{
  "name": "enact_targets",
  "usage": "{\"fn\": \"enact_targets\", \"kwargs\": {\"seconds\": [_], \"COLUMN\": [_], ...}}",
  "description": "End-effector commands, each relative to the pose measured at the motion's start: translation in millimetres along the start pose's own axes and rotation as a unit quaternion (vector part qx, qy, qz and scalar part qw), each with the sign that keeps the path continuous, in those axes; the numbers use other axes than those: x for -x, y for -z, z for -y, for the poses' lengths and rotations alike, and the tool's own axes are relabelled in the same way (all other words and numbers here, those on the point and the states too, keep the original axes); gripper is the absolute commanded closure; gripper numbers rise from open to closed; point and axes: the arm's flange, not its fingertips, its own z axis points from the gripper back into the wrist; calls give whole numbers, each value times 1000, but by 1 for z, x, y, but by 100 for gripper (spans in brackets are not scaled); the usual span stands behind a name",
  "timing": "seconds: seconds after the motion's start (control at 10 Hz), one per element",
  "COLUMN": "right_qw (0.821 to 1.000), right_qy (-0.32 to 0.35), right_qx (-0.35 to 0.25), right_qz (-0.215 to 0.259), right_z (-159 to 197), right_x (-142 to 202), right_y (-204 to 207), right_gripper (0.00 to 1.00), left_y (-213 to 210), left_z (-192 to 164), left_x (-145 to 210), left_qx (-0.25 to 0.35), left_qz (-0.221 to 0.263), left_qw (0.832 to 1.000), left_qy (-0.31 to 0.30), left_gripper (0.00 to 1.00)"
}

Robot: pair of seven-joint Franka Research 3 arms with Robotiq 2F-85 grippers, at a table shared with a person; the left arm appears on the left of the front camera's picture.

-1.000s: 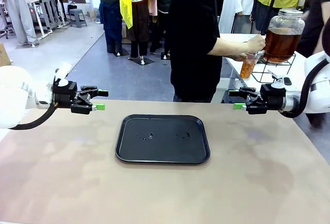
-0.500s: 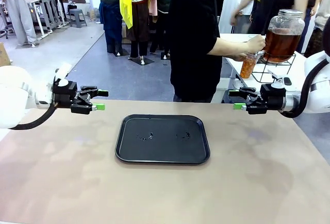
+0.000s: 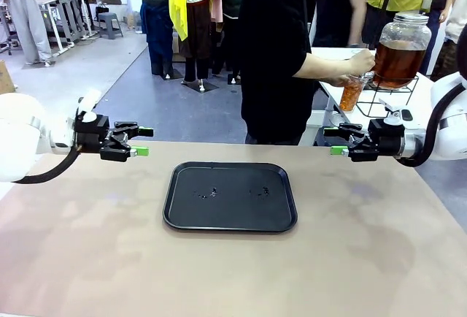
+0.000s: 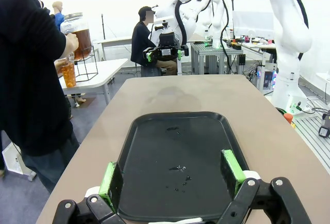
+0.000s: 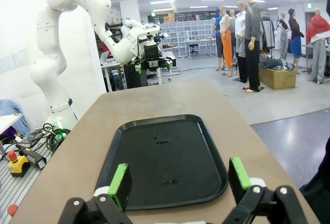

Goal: Pour the drink into the iced cup.
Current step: Open the gripper to release the iced cup you were holding.

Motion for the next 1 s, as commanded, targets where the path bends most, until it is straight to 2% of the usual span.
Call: {"fn": "enact_targets", "kwargs": {"seconds": [0.0, 0.9], "right_qw": [1000, 1000], "right_qy": [-1, -1], "right_qx": [-3, -3], "right_qz": [2, 2], "right_z": [-1, -1], "right_x": [-2, -2], "right_y": [0, 0], "right_gripper": [0, 0], "left_y": [1, 1], "left_z": [-2, -2], "left_x": [-2, -2], "left_qx": [0, 0], "left_qz": [1, 1], "left_qw": [1000, 1000], "left_qy": [-1, -1], "left_gripper": [0, 0]}}
